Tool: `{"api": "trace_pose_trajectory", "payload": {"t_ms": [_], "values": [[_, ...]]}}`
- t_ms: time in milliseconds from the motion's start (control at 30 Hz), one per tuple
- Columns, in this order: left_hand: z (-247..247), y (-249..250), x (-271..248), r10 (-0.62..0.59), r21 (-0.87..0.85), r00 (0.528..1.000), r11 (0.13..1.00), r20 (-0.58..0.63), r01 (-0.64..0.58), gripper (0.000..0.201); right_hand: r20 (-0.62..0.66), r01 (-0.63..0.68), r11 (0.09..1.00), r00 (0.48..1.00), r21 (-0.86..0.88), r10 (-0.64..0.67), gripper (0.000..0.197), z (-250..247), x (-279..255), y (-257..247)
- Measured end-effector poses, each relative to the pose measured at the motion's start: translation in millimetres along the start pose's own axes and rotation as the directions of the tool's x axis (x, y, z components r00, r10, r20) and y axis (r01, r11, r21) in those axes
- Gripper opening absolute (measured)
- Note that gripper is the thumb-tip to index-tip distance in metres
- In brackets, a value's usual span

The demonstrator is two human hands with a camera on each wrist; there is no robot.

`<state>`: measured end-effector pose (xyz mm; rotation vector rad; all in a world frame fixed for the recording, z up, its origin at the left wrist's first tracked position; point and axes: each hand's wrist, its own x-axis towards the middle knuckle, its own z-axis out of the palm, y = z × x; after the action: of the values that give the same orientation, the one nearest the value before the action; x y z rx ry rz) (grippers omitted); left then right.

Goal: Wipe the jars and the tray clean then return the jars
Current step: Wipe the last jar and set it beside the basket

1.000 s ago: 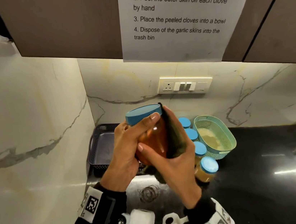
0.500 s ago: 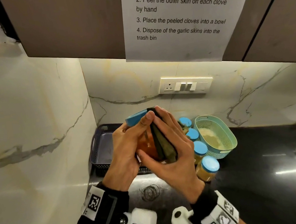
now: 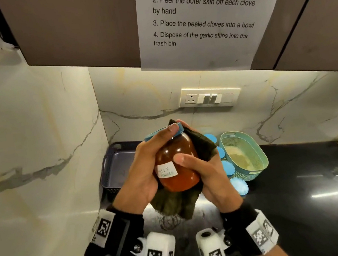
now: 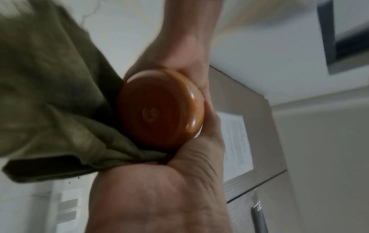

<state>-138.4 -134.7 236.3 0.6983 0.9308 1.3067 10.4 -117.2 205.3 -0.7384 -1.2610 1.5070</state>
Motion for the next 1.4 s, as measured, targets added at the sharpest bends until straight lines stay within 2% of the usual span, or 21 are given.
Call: {"api": "trace_pose_trajectory", "payload": {"t_ms": [67, 133, 233, 267, 300, 367, 433, 500, 533, 633, 667, 700, 767, 833, 900, 967, 1067, 1167, 1233, 1333, 1400], "values": [[4, -3, 3, 0.056, -0.018, 0.996, 0.998, -0.062, -0.057, 0.046, -0.053, 0.153, 0.988, 0.987, -0.038, -0.155, 0.060, 12, -7, -1], [5, -8, 4, 0.109, -0.069, 0.988, 0.991, -0.111, -0.117, 0.054, -0.064, 0.331, 0.933, 0.938, -0.139, -0.342, 0.053, 22, -10, 1], [1, -14, 7, 0.130, -0.145, 0.980, 0.978, -0.151, -0.152, 0.075, 0.047, 0.564, 0.686, 0.787, -0.460, -0.615, 0.047, 24, -6, 18], [1, -16, 8, 0.128, -0.148, 0.978, 0.977, -0.164, -0.153, 0.091, 0.091, 0.601, 0.612, 0.748, -0.513, -0.658, 0.047, 21, -5, 25], [1, -17, 7, 0.124, -0.143, 0.976, 0.978, -0.180, -0.150, 0.104, 0.108, 0.608, 0.597, 0.742, -0.524, -0.661, 0.047, 19, -5, 29], [3, -19, 6, 0.124, -0.120, 0.970, 0.981, -0.211, -0.151, 0.111, 0.068, 0.536, 0.703, 0.815, -0.468, -0.576, 0.047, 14, -2, 24], [6, -20, 7, 0.118, -0.095, 0.971, 0.986, -0.207, -0.140, 0.094, -0.064, 0.356, 0.893, 0.920, -0.277, -0.386, 0.037, 13, 2, 13], [7, -17, 11, 0.122, -0.079, 0.967, 0.987, -0.223, -0.143, 0.084, -0.106, 0.300, 0.931, 0.939, -0.208, -0.326, 0.035, 14, 1, 10], [5, -15, 11, 0.123, -0.075, 0.964, 0.987, -0.235, -0.144, 0.088, -0.081, 0.338, 0.907, 0.926, -0.249, -0.367, 0.039, 18, -4, 13], [0, -11, 15, 0.137, -0.082, 0.957, 0.983, -0.256, -0.163, 0.112, 0.140, 0.548, 0.623, 0.803, -0.558, -0.580, 0.048, 26, -20, 39], [0, -12, 14, 0.131, -0.100, 0.957, 0.982, -0.259, -0.162, 0.113, 0.162, 0.575, 0.582, 0.777, -0.576, -0.608, 0.048, 24, -17, 44], [1, -14, 15, 0.120, -0.129, 0.956, 0.979, -0.267, -0.159, 0.113, 0.152, 0.569, 0.598, 0.784, -0.564, -0.602, 0.046, 20, -10, 44], [3, -17, 15, 0.129, -0.158, 0.947, 0.971, -0.294, -0.181, 0.104, 0.047, 0.478, 0.767, 0.859, -0.429, -0.509, 0.041, 15, 7, 34], [5, -14, 16, 0.141, -0.154, 0.946, 0.969, -0.291, -0.192, 0.085, -0.023, 0.379, 0.867, 0.913, -0.324, -0.408, 0.045, 17, 11, 27], [4, -10, 16, 0.131, -0.157, 0.935, 0.969, -0.330, -0.192, 0.078, 0.014, 0.406, 0.800, 0.895, -0.442, -0.446, 0.048, 22, 3, 35], [3, -11, 17, 0.099, -0.178, 0.932, 0.969, -0.349, -0.170, 0.086, 0.138, 0.493, 0.643, 0.843, -0.586, -0.520, 0.052, 20, -8, 49], [6, -18, 16, 0.066, -0.188, 0.928, 0.972, -0.367, -0.143, 0.100, 0.190, 0.538, 0.588, 0.813, -0.604, -0.550, 0.061, 7, 2, 52], [8, -22, 13, 0.096, -0.112, 0.947, 0.984, -0.306, -0.136, 0.083, 0.085, 0.391, 0.788, 0.912, -0.475, -0.401, 0.087, -7, 11, 37], [4, -19, 9, 0.103, -0.041, 0.977, 0.993, -0.187, -0.112, 0.073, 0.000, 0.242, 0.913, 0.967, -0.329, -0.256, 0.088, -20, 12, 21], [-5, -11, 11, 0.100, 0.096, 0.995, 0.990, 0.026, -0.102, 0.089, 0.012, 0.042, 0.996, 0.999, -0.075, -0.041, 0.080, -38, 13, 3], [-3, -9, 17, 0.107, 0.094, 0.993, 0.989, 0.048, -0.111, 0.105, 0.089, 0.006, 0.999, 0.996, -0.035, -0.003, 0.080, -33, 11, 0]]}}
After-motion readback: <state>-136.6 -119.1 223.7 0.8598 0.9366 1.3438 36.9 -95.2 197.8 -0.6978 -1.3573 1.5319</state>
